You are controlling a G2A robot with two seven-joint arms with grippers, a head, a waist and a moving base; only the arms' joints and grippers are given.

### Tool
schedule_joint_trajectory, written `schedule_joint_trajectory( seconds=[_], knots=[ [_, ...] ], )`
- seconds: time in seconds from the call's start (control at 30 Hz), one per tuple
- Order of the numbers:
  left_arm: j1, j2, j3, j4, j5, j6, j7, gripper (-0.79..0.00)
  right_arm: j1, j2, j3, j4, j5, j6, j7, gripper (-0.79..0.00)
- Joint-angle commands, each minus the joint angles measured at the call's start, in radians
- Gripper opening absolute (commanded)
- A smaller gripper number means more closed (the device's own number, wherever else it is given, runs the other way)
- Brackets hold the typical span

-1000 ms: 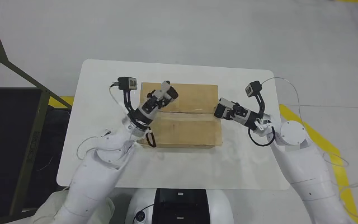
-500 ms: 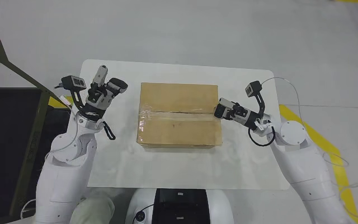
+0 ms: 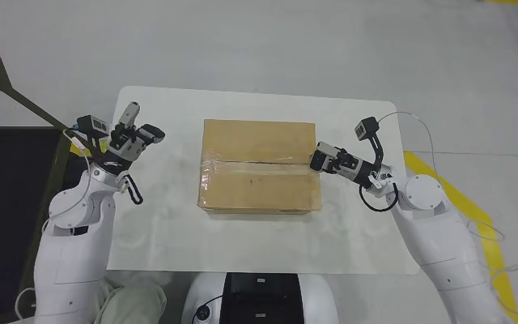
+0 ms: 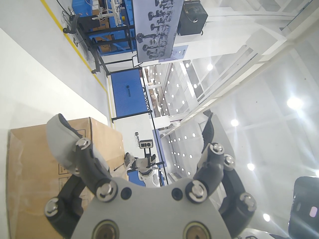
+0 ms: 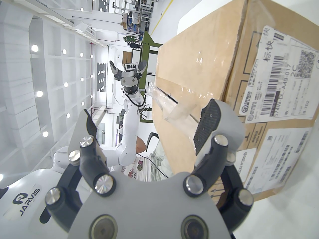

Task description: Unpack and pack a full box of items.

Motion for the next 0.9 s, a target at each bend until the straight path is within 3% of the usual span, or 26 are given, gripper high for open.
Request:
schedule_joint_trajectory(
  seconds=[0.0,0.17,0.87],
  knots=[
    [-0.016,0.002,-0.005,0.022,0.007,0.003,-0.011,0.000,0.000,0.000,0.000,0.000,0.000,0.000,0.000,0.000],
    [-0.072,0.004,-0.001,0.083,0.019,0.000,-0.019,0.000,0.000,0.000,0.000,0.000,0.000,0.000,0.000,0.000],
    [-0.072,0.004,-0.001,0.083,0.019,0.000,-0.019,0.000,0.012,-0.001,0.015,-0.066,-0.005,0.015,-0.022,0.000]
  ],
)
